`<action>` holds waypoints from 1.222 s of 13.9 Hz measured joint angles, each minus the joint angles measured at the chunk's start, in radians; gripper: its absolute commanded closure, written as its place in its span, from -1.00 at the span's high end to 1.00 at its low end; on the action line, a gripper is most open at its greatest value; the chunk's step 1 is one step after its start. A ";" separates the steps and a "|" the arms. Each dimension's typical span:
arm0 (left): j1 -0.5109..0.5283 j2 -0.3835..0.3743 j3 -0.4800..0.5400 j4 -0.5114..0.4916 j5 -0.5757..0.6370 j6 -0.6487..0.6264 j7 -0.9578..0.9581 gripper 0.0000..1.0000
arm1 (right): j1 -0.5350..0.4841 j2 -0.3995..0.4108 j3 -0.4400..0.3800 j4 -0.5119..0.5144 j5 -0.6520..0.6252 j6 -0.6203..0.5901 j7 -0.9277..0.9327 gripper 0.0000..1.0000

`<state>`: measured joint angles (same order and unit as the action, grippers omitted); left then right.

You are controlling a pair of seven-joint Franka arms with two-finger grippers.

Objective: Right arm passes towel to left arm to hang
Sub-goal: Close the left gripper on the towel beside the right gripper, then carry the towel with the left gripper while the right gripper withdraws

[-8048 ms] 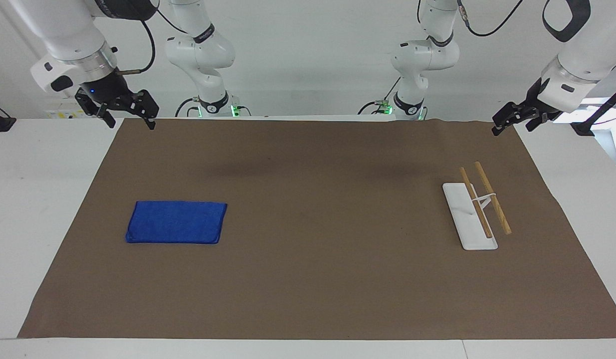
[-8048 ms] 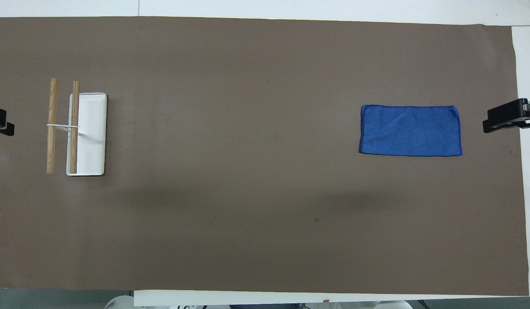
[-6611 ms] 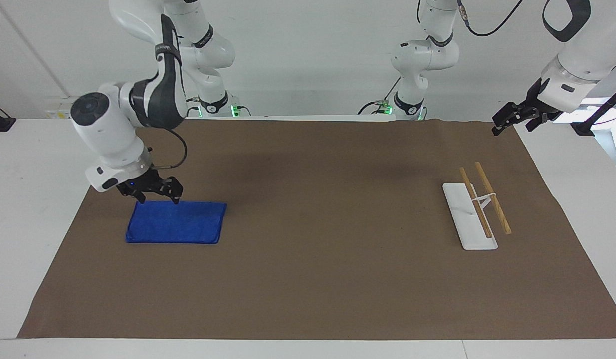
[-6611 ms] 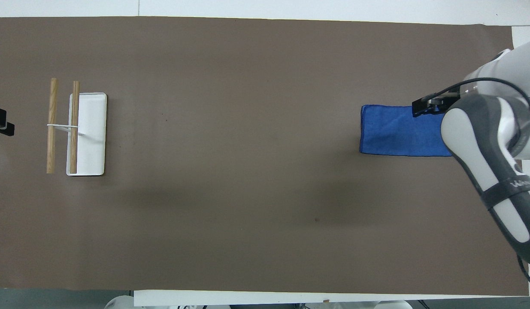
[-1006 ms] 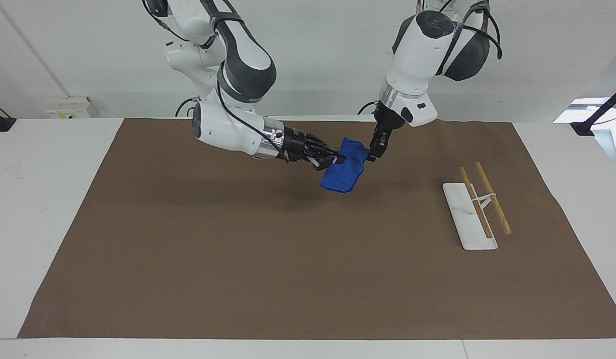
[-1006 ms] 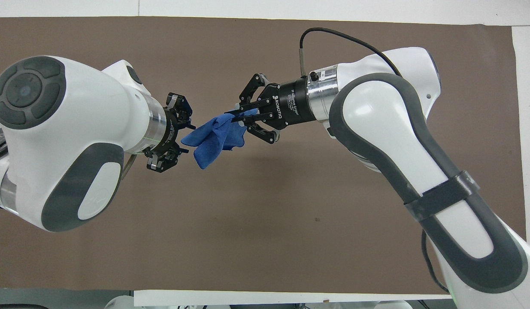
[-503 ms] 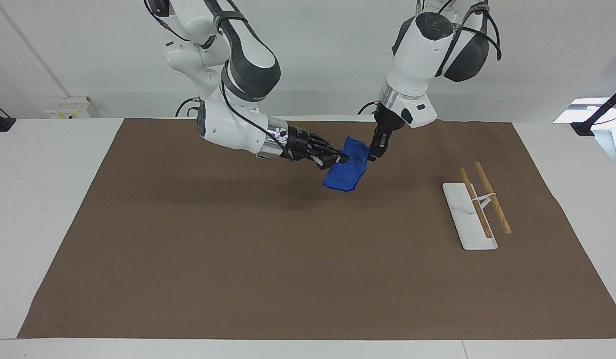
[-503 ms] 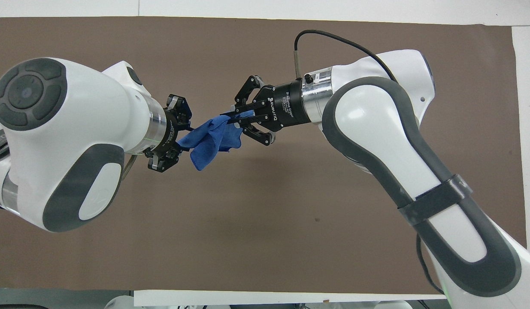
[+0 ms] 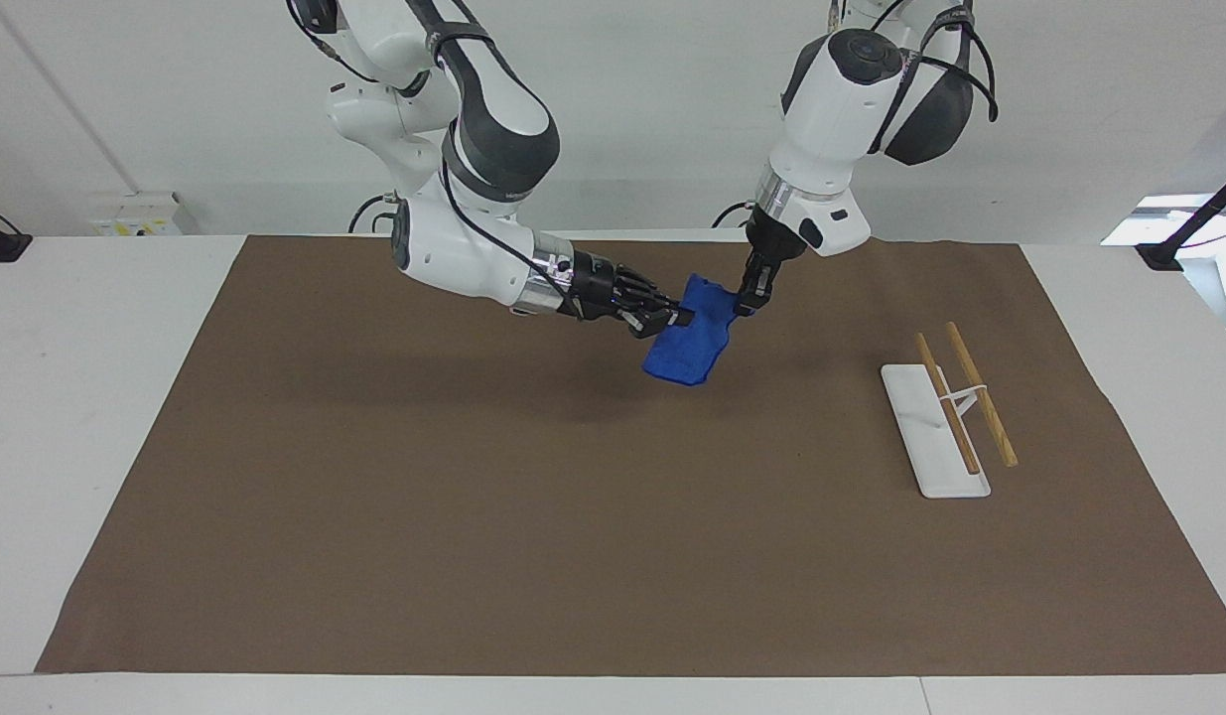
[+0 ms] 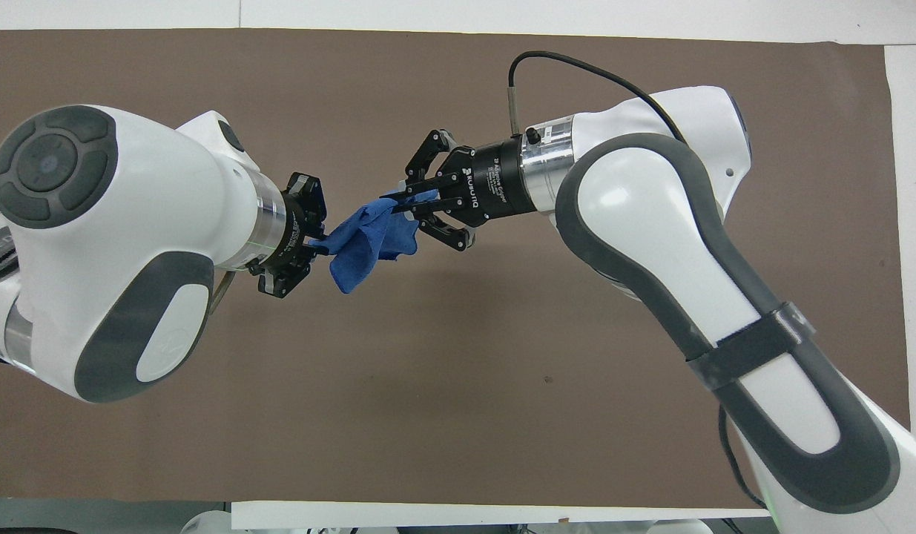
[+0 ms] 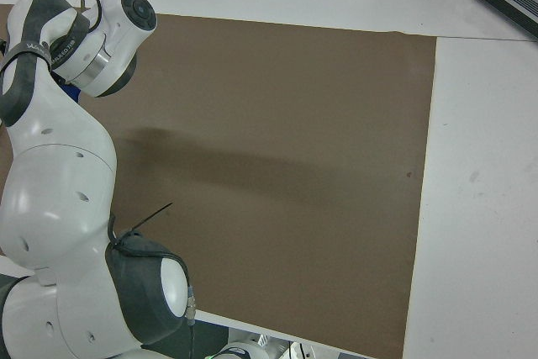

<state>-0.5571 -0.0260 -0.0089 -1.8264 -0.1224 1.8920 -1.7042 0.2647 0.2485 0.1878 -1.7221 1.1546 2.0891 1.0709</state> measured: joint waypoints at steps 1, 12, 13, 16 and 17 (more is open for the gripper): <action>0.000 0.000 0.000 0.000 0.000 0.000 0.000 -1.00 | 0.000 0.000 0.000 0.000 0.000 0.000 0.000 -0.90; 0.002 0.002 0.026 0.138 0.033 -0.066 0.209 -1.00 | -0.001 -0.018 0.000 0.004 -0.246 0.006 -0.141 1.00; 0.005 0.002 0.036 0.141 0.047 -0.076 0.242 -1.00 | -0.005 -0.025 -0.001 0.005 -0.365 -0.003 -0.174 1.00; 0.053 -0.002 0.045 0.155 0.085 -0.131 0.348 -1.00 | -0.071 -0.039 -0.008 0.005 -0.735 -0.117 -0.291 1.00; 0.085 -0.003 0.047 0.156 0.088 -0.145 0.406 -1.00 | -0.112 -0.042 -0.009 0.006 -0.837 -0.161 -0.354 1.00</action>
<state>-0.4719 -0.0286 0.0378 -1.6702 -0.0341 1.7469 -1.2982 0.1526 0.2062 0.1785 -1.7158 0.3180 1.9279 0.7172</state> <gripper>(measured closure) 0.982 0.000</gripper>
